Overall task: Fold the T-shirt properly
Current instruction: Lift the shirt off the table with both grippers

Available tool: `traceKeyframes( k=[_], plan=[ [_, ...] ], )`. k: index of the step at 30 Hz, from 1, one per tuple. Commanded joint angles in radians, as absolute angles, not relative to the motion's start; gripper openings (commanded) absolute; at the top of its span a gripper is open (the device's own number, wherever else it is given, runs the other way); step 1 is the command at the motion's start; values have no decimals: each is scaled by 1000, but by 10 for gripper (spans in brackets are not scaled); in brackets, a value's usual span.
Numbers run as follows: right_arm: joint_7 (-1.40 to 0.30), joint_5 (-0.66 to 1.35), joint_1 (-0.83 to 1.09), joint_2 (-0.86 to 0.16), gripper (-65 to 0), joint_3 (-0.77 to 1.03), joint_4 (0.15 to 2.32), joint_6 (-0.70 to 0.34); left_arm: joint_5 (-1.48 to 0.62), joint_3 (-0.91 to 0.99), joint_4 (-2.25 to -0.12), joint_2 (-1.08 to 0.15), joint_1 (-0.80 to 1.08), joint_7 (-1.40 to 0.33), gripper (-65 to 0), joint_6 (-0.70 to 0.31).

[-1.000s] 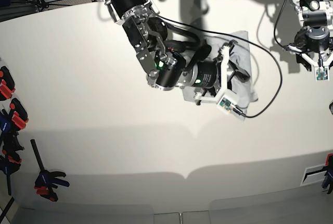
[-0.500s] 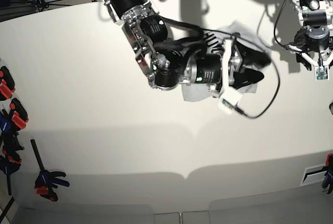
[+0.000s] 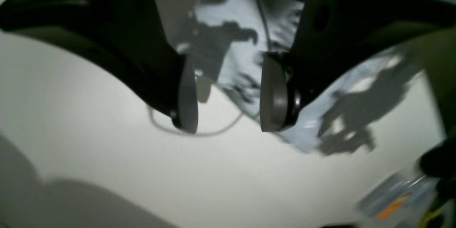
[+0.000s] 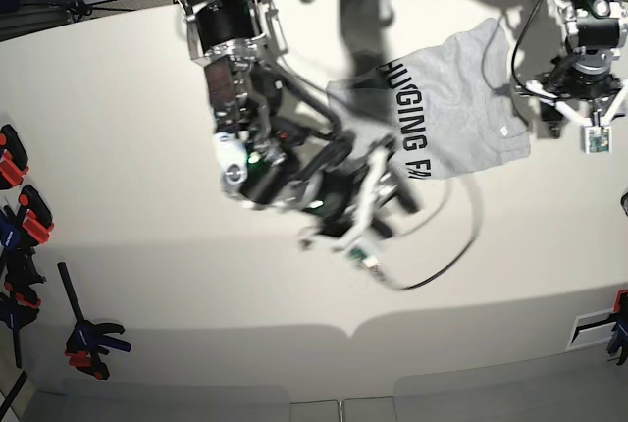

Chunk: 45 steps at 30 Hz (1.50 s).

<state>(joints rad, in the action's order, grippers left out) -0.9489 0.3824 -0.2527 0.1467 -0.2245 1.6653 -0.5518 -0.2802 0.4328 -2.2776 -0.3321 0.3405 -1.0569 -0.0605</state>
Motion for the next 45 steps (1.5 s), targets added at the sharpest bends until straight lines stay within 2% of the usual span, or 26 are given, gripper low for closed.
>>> traceKeyframes(
  k=[1,4,8,16,23,27,31,35,41,45],
  plan=[
    [-908,399,-277,157,-376,-208,1664,-554,-343,439,-2292,-344,336,-1032,-345,-82],
    [-859,399,-279,157,-377,-166,1595,-554,-522,439,-2292,-340,344,-1032,-345,-165],
    [-849,399,-299,157,-377,-179,1474,-559,-617,438,-2271,-279,397,-1021,-345,-236],
    [-808,284,-380,157,-377,-326,1200,-569,-818,437,-1930,-244,437,-983,-345,-383],
    [-836,283,-353,157,-377,-349,1152,-569,-780,437,-1579,-253,331,-924,-345,-400],
    [-893,291,-347,157,-377,-349,1153,-569,-721,437,-1485,-266,231,-945,-345,-401],
    [-930,295,-295,130,-377,-349,1187,-569,-629,437,-1478,-289,167,-940,-345,-414],
    [-929,299,-178,82,-377,-349,1332,-569,-567,437,-1478,-289,107,-940,-345,-442],
    [-963,298,15,38,-377,-349,1609,-569,-591,436,-1478,-289,59,-915,-345,-479],
    [-959,298,115,36,-377,-348,1698,-569,-614,411,-1478,-289,56,-917,-345,-506]
  ],
)
